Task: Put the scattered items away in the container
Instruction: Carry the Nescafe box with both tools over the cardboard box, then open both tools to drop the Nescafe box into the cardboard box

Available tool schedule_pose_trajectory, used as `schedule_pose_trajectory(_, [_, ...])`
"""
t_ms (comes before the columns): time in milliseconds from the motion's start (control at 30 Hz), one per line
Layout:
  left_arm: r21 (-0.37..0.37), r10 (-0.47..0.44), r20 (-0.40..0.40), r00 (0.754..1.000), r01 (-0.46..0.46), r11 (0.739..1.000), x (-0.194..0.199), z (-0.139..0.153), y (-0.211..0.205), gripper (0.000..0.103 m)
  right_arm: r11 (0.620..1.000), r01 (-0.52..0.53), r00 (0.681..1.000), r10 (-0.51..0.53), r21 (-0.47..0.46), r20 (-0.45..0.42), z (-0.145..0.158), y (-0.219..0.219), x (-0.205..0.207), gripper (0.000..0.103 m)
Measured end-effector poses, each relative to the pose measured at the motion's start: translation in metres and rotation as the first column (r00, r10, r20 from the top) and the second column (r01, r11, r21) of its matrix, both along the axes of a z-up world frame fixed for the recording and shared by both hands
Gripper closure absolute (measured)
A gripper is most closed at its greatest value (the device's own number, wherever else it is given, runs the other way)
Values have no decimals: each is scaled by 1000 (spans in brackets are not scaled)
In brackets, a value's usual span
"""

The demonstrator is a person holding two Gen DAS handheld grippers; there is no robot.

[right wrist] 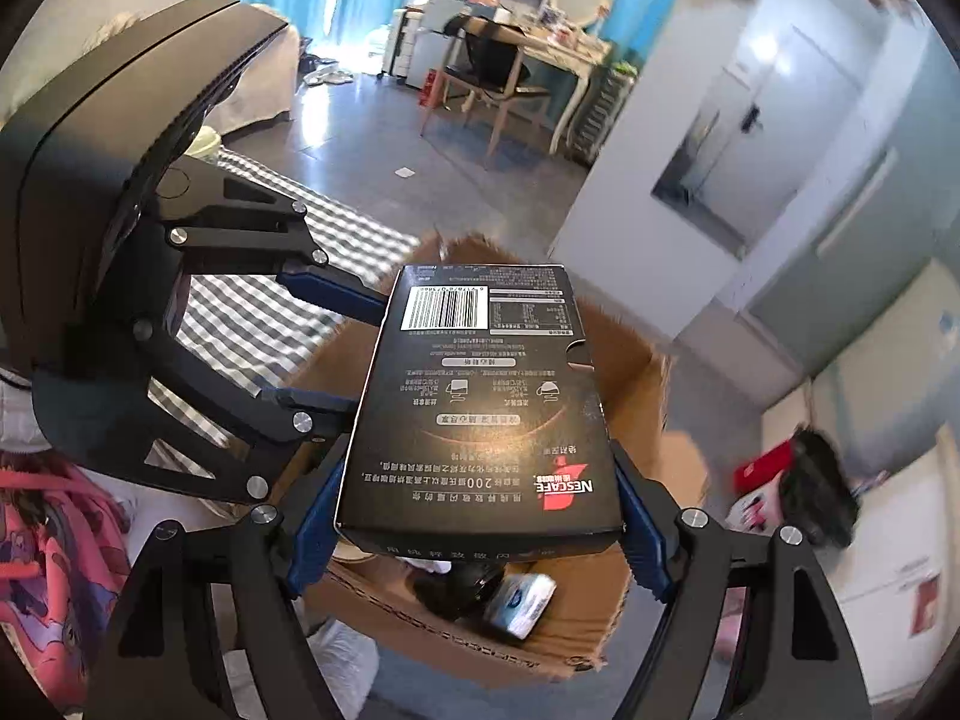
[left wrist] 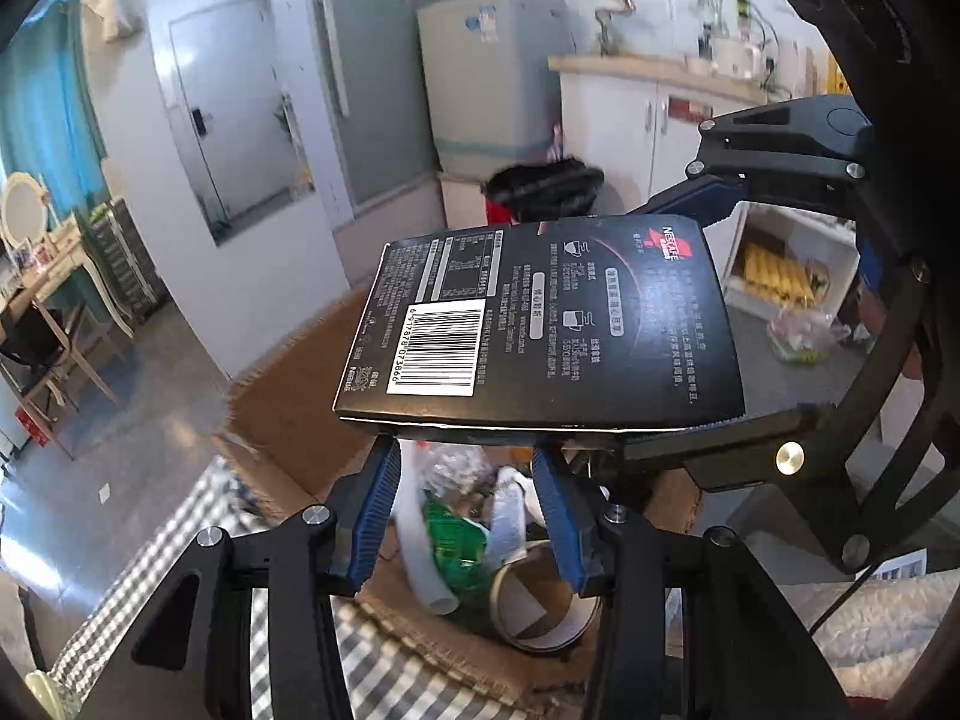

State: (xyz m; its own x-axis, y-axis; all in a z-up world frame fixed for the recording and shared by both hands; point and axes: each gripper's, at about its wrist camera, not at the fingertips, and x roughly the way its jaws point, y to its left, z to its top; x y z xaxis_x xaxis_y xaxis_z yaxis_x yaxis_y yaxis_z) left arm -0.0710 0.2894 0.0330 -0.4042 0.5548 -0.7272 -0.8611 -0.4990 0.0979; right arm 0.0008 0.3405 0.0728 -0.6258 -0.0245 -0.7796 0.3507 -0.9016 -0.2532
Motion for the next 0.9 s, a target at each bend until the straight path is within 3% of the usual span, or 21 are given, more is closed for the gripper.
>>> schedule_pose_trajectory(167, [-84,45,42,998,-41,996,-2,-26,14,50,998,12,999,-9,-61,46,-27,22,-13,25])
schedule_pose_trajectory(200, [-98,54,51,997,-49,994,-4,-31,14,46,998,15,998,-11,-65,57,-31,22,-16,25])
schedule_pose_trajectory(267, [-119,80,72,994,-71,990,-6,-39,10,22,998,25,997,-21,-50,68,-39,17,-19,24])
schedule_pose_trajectory(300, [-127,93,67,993,-84,988,-6,-41,8,20,999,28,997,-24,-45,72,-43,15,-19,21])
schedule_pose_trajectory(433, [-122,138,57,989,-130,984,-14,-34,-3,7,998,48,997,-45,-43,62,-45,12,-17,18])
schedule_pose_trajectory(533, [-75,158,59,986,-154,985,-19,-18,-18,2,997,73,997,-72,-32,22,-40,14,-13,18])
schedule_pose_trajectory(667, [-10,211,18,977,-211,978,-18,7,-38,1,994,93,994,-96,-51,-61,-17,12,-1,18])
schedule_pose_trajectory(800, [58,340,-56,939,-337,940,-15,35,-76,0,985,123,973,-144,-121,-180,23,2,15,14])
schedule_pose_trajectory(900, [124,494,-80,866,-483,867,-10,50,-109,0,971,160,951,-200,-178,-238,44,-8,23,11])
